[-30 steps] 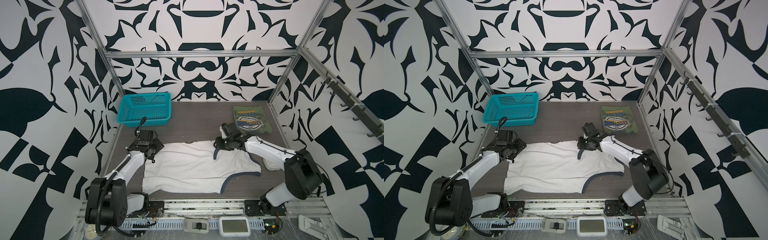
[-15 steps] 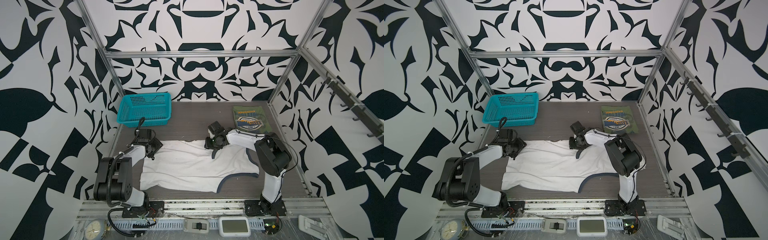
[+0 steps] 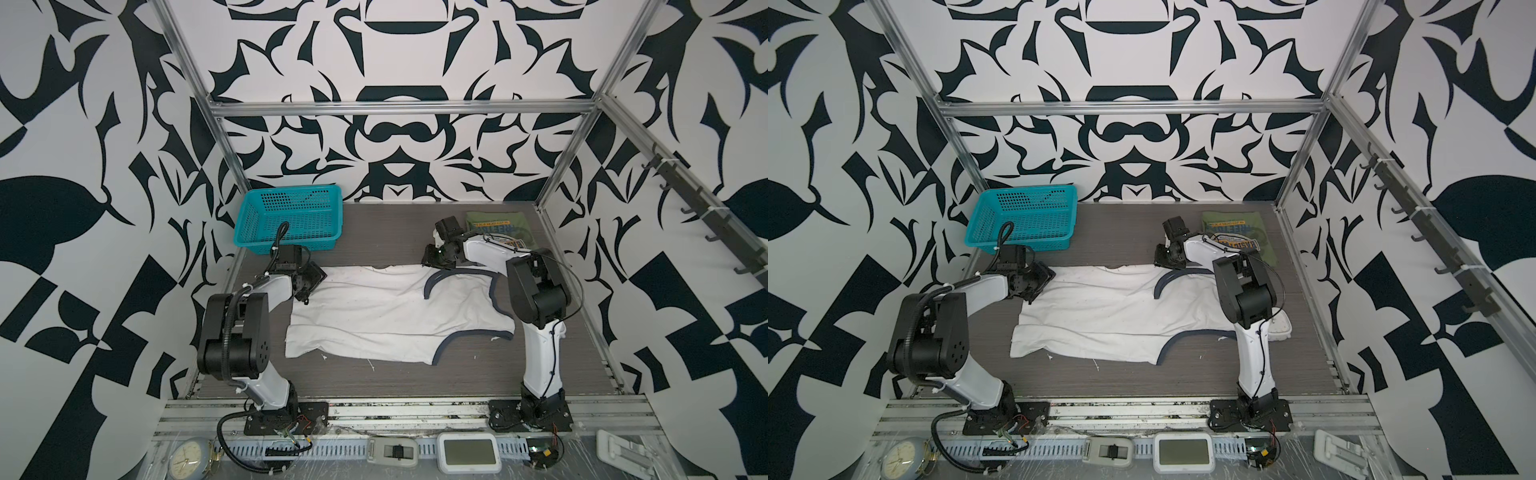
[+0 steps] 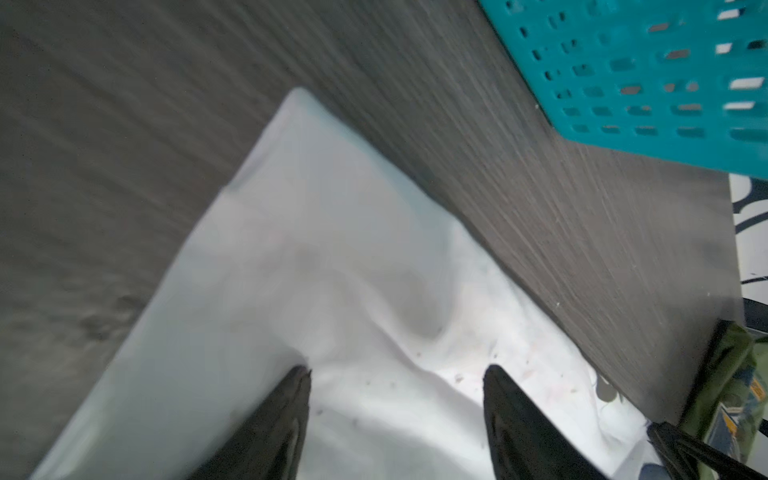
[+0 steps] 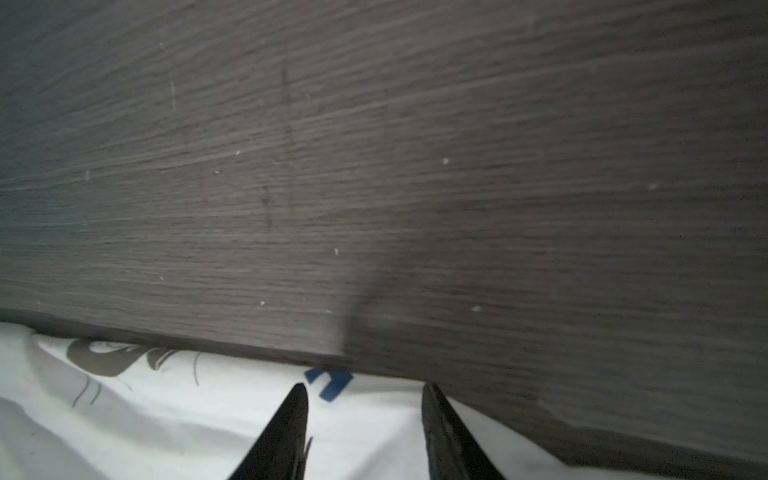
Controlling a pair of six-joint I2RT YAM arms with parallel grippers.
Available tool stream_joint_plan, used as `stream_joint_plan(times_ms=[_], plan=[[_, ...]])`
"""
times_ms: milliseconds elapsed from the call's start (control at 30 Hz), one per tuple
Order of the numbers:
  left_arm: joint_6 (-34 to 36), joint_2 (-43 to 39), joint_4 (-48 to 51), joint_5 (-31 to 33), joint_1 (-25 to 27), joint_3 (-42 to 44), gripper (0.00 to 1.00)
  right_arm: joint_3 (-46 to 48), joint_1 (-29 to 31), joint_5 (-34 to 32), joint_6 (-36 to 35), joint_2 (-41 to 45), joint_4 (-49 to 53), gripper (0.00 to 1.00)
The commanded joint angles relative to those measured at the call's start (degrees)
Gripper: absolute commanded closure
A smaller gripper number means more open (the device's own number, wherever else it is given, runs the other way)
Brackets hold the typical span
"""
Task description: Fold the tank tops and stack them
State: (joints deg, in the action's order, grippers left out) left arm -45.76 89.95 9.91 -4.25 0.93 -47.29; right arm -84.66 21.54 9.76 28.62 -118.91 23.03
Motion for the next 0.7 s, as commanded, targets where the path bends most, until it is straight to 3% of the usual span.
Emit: stream_joint_plan(times_ms=[0, 167, 333, 433, 667], plan=[[1.0, -11.0, 12.1, 6.4, -0.4, 2.0, 0.3, 3.1, 1.8, -3.5, -2.4, 10.1, 6.7, 0.47], [-4.0, -29.0, 24.2, 12.7, -0.3, 9.6, 0.34, 19.0, 8.3, -4.9, 0.7, 27.2, 5.6, 0.45], [-8.5, -39.0, 33.1, 16.9, -0.3, 14.0, 0.36, 32.0, 16.6, -6.7, 7.1, 39.6, 5.5, 0.45], [-10.2, -40.4, 34.1, 19.9, -0.2, 16.0, 0.37, 37.4, 21.0, -7.1, 11.8, 43.9, 5.5, 0.46], [-9.1, -33.4, 33.3, 18.3, -0.4, 16.0, 0.4, 47.0, 28.1, -7.8, 22.7, 50.9, 3.6, 0.46]])
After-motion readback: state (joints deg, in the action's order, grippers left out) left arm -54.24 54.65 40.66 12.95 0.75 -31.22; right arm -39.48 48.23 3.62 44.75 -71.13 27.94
